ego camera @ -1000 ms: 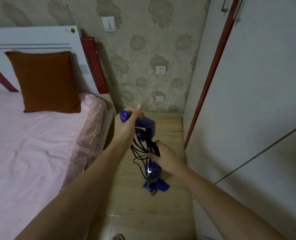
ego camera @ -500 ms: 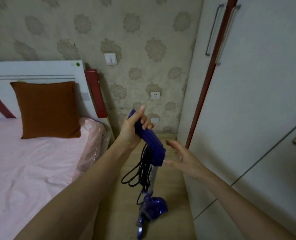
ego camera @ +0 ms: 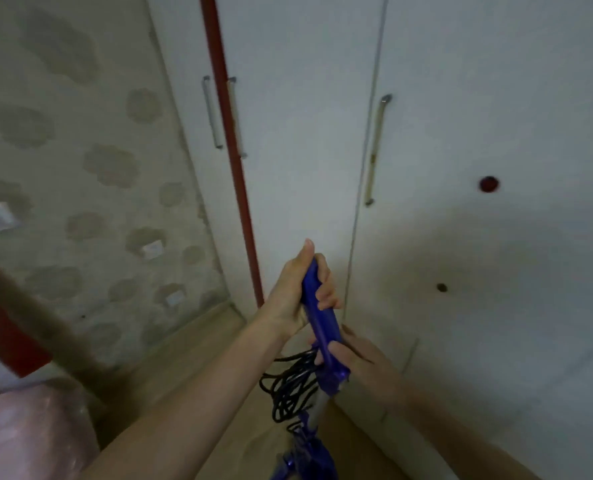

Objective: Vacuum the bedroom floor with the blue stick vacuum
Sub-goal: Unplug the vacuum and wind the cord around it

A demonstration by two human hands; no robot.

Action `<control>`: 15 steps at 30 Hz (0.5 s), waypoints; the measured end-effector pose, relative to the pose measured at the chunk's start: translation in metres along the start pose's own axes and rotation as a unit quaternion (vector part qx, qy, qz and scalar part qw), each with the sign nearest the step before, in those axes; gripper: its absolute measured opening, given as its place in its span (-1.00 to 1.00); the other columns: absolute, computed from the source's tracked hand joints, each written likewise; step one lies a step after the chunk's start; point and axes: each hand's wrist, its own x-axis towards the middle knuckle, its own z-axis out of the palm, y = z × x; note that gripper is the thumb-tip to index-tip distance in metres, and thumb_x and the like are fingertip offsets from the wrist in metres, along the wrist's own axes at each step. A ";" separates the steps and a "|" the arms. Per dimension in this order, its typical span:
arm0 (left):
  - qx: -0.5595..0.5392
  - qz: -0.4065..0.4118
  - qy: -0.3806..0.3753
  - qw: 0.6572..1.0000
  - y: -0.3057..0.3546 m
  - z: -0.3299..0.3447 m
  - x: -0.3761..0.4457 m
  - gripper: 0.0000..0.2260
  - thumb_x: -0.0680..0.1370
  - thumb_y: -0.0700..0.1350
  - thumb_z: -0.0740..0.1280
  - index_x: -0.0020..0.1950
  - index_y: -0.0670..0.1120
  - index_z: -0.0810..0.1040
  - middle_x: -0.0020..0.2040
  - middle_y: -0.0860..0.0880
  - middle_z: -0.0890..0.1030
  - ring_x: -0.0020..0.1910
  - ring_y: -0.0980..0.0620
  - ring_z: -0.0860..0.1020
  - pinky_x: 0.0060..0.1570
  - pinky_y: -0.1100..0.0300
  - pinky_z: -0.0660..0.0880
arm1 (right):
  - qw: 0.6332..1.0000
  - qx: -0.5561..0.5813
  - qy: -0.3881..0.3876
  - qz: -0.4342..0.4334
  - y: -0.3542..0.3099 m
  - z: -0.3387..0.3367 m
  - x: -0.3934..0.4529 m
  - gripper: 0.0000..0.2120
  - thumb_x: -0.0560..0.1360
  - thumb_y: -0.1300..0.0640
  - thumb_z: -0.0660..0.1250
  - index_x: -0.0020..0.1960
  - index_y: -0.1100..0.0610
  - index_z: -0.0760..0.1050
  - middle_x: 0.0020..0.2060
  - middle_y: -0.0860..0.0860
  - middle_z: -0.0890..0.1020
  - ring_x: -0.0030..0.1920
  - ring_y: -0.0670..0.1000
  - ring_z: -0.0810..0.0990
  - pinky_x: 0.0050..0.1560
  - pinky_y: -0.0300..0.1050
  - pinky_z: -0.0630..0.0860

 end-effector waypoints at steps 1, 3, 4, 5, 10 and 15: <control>0.011 -0.012 -0.030 0.999 -0.007 0.016 0.003 -0.50 0.25 0.34 0.49 -0.44 -0.07 0.45 -0.57 0.00 0.36 -0.61 0.07 0.35 -0.41 0.21 0.45 | 0.998 0.023 0.052 0.019 0.001 -0.001 -0.018 -0.28 0.25 -0.62 0.15 -0.02 -0.03 0.59 -0.01 0.06 0.64 -0.03 -0.01 0.61 0.21 0.08 0.48; 0.031 -0.034 -0.101 0.994 -0.023 0.055 0.007 -0.52 0.27 0.32 0.49 -0.41 -0.07 0.47 -0.55 -0.01 0.39 -0.59 0.06 0.37 -0.39 0.18 0.45 | 0.987 0.072 0.140 0.039 0.002 -0.007 -0.060 -0.21 0.23 -0.62 0.18 0.02 0.05 0.58 -0.07 0.15 0.58 -0.14 0.00 0.58 0.04 0.00 0.48; 0.037 -0.043 -0.134 0.989 -0.031 0.077 0.008 -0.53 0.27 0.31 0.50 -0.40 -0.07 0.47 -0.54 -0.01 0.40 -0.59 0.06 0.37 -0.39 0.18 0.46 | 0.980 0.079 0.180 0.041 0.004 -0.011 -0.082 -0.23 0.28 -0.60 0.17 0.07 0.04 0.59 -0.06 0.19 0.57 -0.12 0.04 0.58 0.02 0.00 0.48; 0.041 -0.051 -0.163 0.984 -0.039 0.100 0.008 -0.54 0.27 0.30 0.50 -0.40 -0.07 0.49 -0.54 0.00 0.41 -0.59 0.06 0.38 -0.39 0.18 0.47 | 0.972 0.081 0.217 0.043 0.004 -0.014 -0.105 -0.26 0.31 -0.58 0.15 0.09 0.00 0.60 -0.03 0.19 0.59 -0.09 0.06 0.59 0.03 0.01 0.49; 0.034 -0.094 -0.261 0.960 -0.081 0.222 -0.009 -0.57 0.44 0.26 0.35 -0.44 -0.05 0.50 -0.55 0.00 0.42 -0.60 0.06 0.40 -0.41 0.18 0.50 | 0.915 0.131 0.379 0.052 -0.006 -0.037 -0.215 -0.15 0.18 -0.64 0.20 0.01 0.08 0.61 -0.25 -0.01 0.65 -0.27 -0.03 0.59 -0.28 -0.23 0.46; 0.013 -0.140 -0.352 0.925 -0.137 0.337 -0.057 -0.59 0.40 0.25 0.27 -0.47 -0.03 0.48 -0.57 0.02 0.40 -0.60 0.08 0.41 -0.42 0.22 0.48 | 0.864 0.122 0.487 0.034 -0.003 -0.049 -0.340 -0.11 0.24 -0.59 0.22 0.03 0.22 0.58 -0.28 0.00 0.63 -0.31 -0.06 0.58 -0.29 -0.28 0.46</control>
